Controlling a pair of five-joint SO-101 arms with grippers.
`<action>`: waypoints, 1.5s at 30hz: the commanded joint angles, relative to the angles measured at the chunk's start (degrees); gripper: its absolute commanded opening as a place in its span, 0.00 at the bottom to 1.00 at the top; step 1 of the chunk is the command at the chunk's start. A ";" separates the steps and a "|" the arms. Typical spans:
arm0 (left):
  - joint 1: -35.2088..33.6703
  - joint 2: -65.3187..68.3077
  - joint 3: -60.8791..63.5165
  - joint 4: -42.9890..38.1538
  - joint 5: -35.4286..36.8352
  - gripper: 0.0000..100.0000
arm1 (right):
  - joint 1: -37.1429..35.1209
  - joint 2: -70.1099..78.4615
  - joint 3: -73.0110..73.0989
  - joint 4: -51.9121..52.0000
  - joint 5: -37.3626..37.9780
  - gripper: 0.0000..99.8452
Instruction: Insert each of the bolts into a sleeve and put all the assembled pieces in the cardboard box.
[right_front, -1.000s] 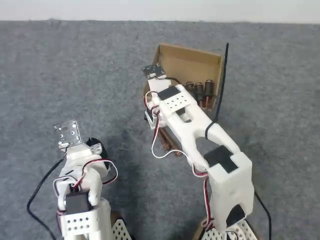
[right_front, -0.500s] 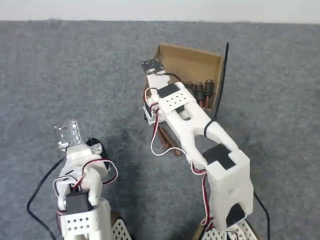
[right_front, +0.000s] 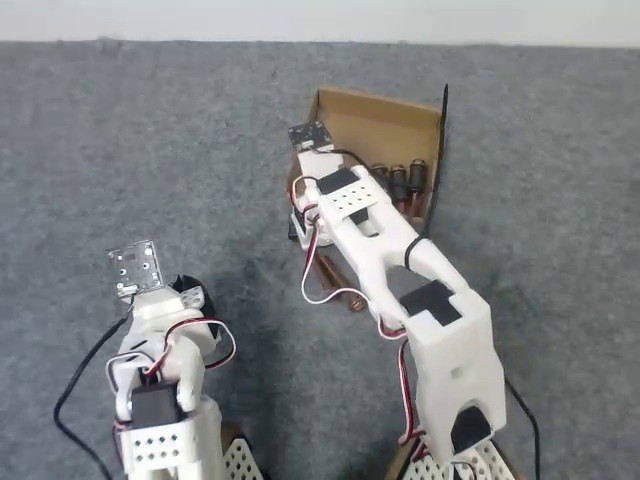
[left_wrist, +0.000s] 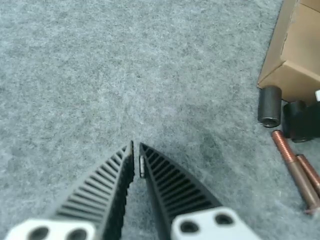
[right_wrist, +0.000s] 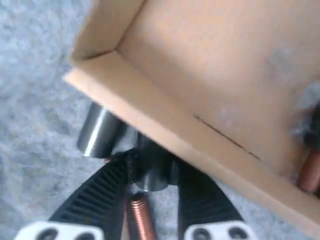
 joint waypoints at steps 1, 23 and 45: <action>0.26 -0.44 -0.66 0.00 -0.53 0.01 | 0.84 -1.36 -2.73 2.51 -0.35 0.01; 0.26 -0.44 -0.66 0.00 -0.53 0.01 | 8.66 -30.81 13.80 26.42 -0.53 0.01; 5.80 -0.44 -0.66 -1.93 0.00 0.01 | 26.42 -61.67 62.95 -3.91 0.00 0.01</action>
